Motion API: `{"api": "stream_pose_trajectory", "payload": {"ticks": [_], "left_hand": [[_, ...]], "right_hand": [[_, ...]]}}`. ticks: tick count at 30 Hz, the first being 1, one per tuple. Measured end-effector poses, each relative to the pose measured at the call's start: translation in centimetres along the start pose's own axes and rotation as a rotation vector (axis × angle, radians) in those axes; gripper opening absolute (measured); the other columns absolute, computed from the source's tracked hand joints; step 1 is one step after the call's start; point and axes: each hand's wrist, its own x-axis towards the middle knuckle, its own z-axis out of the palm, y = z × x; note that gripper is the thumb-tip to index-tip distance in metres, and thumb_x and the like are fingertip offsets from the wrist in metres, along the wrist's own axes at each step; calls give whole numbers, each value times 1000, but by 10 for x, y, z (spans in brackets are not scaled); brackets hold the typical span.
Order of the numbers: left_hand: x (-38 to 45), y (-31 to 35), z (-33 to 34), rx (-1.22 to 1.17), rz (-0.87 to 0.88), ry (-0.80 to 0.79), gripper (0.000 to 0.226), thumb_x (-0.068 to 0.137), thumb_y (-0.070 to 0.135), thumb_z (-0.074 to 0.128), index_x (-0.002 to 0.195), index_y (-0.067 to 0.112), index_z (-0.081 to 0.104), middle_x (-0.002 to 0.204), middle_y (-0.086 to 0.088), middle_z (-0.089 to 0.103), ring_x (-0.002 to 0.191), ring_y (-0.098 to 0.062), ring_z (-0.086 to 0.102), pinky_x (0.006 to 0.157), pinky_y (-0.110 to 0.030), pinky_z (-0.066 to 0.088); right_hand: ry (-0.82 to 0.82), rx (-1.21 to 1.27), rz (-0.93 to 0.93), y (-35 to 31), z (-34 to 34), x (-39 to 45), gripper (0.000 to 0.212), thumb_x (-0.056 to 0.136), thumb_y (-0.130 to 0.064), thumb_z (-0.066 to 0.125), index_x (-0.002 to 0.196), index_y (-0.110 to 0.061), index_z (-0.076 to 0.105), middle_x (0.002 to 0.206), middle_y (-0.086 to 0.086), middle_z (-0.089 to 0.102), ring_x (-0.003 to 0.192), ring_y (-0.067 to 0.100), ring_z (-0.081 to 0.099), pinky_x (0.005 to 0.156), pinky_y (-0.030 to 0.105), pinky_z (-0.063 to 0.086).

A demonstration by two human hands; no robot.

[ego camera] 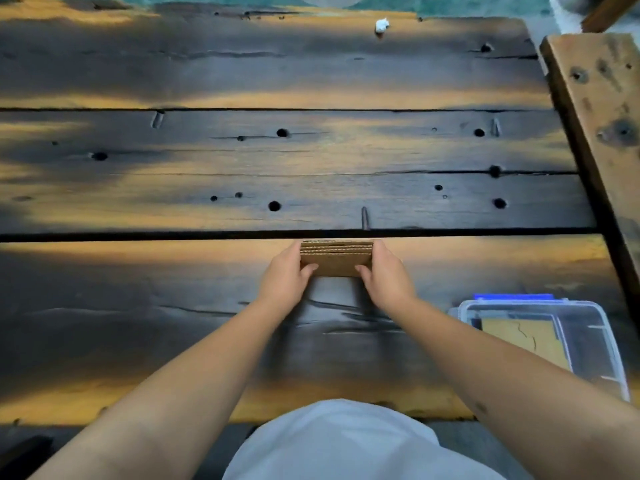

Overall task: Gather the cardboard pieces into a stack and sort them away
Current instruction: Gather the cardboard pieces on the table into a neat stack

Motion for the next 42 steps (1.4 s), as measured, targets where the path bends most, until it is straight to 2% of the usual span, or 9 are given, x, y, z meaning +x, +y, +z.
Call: {"api": "stream_pose_trajectory", "payload": {"ticks": [3, 11, 17, 22, 34, 36, 39, 40, 42], "left_hand": [[-6, -4, 7, 7, -19, 20, 26, 87, 28, 66, 107, 17, 55, 103, -8, 69, 100, -32, 61, 72, -33, 45], [-10, -15, 12, 5, -29, -82, 35, 95, 37, 54, 114, 10, 45, 110, -19, 65, 100, -39, 60, 79, -41, 48], [-11, -15, 12, 89, -26, -109, 36, 93, 41, 55, 111, 15, 39, 110, -14, 62, 98, -36, 59, 72, -36, 43], [-4, -15, 6, 26, -1, -139, 19, 96, 25, 53, 105, 14, 40, 99, -14, 65, 91, -35, 62, 71, -37, 45], [2, -12, 5, -43, -25, -173, 25, 93, 23, 60, 99, 11, 39, 101, -14, 66, 93, -32, 61, 74, -36, 46], [6, -10, 2, -51, -29, -193, 25, 93, 23, 60, 104, 9, 42, 104, -15, 66, 96, -32, 61, 81, -42, 50], [6, -11, -4, -103, -61, -197, 32, 91, 23, 64, 111, 7, 43, 106, -13, 64, 99, -31, 60, 87, -44, 49], [5, -11, -7, -144, -90, -202, 37, 91, 22, 65, 117, 7, 43, 113, -11, 62, 104, -29, 59, 91, -42, 48], [2, -10, -12, -218, -132, -235, 42, 90, 20, 67, 123, 7, 45, 119, -8, 61, 109, -25, 58, 95, -37, 47]], "right_hand": [[-6, 3, -28, 8, 6, -5, 22, 92, -25, 60, 105, -17, 45, 102, 15, 67, 93, 39, 62, 69, 39, 46], [-1, 0, -134, 16, 12, 2, 22, 92, -26, 57, 113, -18, 53, 112, 8, 64, 105, 31, 59, 82, 41, 50], [-54, -47, -93, 22, 17, 1, 34, 93, -28, 54, 123, -25, 39, 117, 5, 63, 104, 31, 60, 73, 40, 47], [-135, 10, -38, 23, 13, 14, 26, 92, -26, 60, 107, -19, 39, 95, 11, 66, 90, 37, 62, 66, 36, 41], [-154, 130, 18, 23, 14, 19, 28, 88, -24, 67, 104, -10, 48, 97, 13, 69, 89, 32, 62, 77, 40, 50], [-155, 205, 54, 23, 11, 21, 25, 87, -23, 69, 97, -11, 50, 86, 11, 66, 78, 25, 59, 72, 35, 50], [-149, 331, 87, 19, 6, 18, 21, 86, -20, 72, 88, -19, 51, 76, -3, 60, 70, 12, 56, 60, 10, 42], [-166, 400, 111, 18, 6, 16, 19, 86, -19, 71, 93, -16, 54, 84, -1, 65, 78, 16, 61, 68, 13, 47], [-198, 523, 170, 14, 5, 10, 21, 88, -17, 70, 102, -10, 57, 102, 10, 69, 96, 26, 65, 85, 36, 54]]}}
